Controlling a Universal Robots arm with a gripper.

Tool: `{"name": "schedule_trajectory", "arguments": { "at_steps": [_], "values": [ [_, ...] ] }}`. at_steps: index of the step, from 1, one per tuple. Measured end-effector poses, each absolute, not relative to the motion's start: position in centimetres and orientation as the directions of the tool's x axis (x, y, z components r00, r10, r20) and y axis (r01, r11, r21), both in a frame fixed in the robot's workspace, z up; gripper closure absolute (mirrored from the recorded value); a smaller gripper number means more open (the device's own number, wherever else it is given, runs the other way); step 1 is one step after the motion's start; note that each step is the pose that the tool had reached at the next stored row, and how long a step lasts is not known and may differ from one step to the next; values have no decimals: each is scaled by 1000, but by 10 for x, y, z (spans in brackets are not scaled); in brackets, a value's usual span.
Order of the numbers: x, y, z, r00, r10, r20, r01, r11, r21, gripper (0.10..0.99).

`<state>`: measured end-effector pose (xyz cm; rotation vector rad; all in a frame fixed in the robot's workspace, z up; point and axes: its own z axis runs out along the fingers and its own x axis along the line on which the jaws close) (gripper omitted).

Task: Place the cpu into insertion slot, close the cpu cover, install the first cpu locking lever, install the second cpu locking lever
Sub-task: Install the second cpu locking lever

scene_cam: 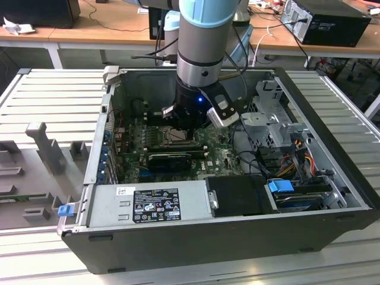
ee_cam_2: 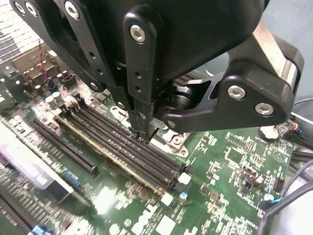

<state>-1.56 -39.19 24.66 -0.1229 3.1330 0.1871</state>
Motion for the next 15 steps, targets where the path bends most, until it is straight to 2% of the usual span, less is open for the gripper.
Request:
{"name": "schedule_trajectory", "arguments": {
  "at_steps": [2, 3, 4, 5, 8, 15],
  "values": [
    [-16, -401, 246, -997, -78, -5, -78, 989, 123, 980],
    [-16, -401, 246, -997, -78, -7, -78, 986, 150, 980],
    [-16, -401, 246, -997, -77, -10, -78, 977, 200, 980],
    [-16, -401, 246, -997, -77, -11, -78, 974, 213, 980],
    [-27, -401, 242, -997, -79, -12, -79, 971, 224, 980],
    [-49, -400, 227, -996, -89, -12, -89, 970, 227, 980]
  ]
}}
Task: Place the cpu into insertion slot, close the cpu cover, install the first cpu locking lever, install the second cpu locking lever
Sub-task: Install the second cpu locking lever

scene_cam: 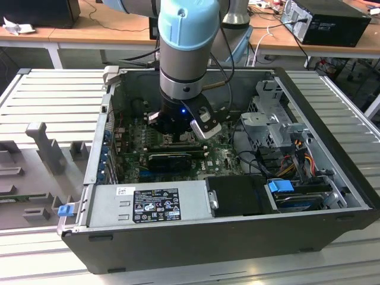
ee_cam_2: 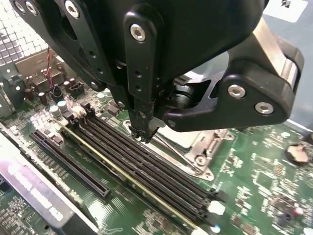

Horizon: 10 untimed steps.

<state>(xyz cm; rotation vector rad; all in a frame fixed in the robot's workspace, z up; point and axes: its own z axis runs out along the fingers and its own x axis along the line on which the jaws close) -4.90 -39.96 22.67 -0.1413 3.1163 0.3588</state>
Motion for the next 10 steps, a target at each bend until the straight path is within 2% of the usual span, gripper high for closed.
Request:
{"name": "schedule_trajectory", "arguments": {
  "at_steps": [10],
  "values": [
    [-68, -400, 208, -995, -99, -15, -99, 962, 256, 980]
  ]
}}
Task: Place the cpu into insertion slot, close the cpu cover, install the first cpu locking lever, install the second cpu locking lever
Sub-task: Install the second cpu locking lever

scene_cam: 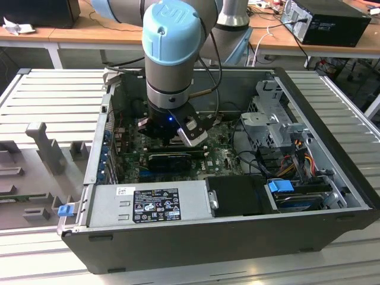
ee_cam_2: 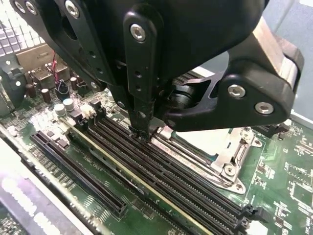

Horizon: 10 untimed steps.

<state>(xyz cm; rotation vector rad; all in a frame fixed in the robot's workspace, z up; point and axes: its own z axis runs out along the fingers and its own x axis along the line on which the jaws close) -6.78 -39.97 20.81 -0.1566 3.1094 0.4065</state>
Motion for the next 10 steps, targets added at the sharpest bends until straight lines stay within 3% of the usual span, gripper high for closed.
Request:
{"name": "schedule_trajectory", "arguments": {
  "at_steps": [10],
  "values": [
    [-71, -410, 204, -995, -96, -22, -98, 940, 326, 980]
  ]
}}
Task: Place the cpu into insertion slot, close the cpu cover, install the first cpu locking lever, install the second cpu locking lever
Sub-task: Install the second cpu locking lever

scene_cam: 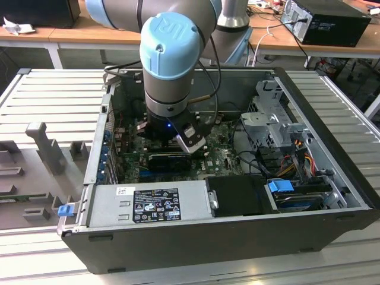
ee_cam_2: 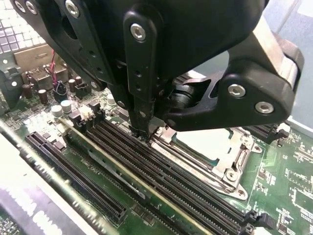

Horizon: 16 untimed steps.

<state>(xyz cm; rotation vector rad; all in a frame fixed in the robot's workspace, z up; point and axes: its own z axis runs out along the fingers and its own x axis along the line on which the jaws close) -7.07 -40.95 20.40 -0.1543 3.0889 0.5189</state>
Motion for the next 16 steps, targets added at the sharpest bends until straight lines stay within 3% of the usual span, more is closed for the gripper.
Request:
{"name": "schedule_trajectory", "arguments": {
  "at_steps": [16],
  "values": [
    [-76, -419, 201, -996, -82, -26, -86, 923, 375, 980]
  ]
}}
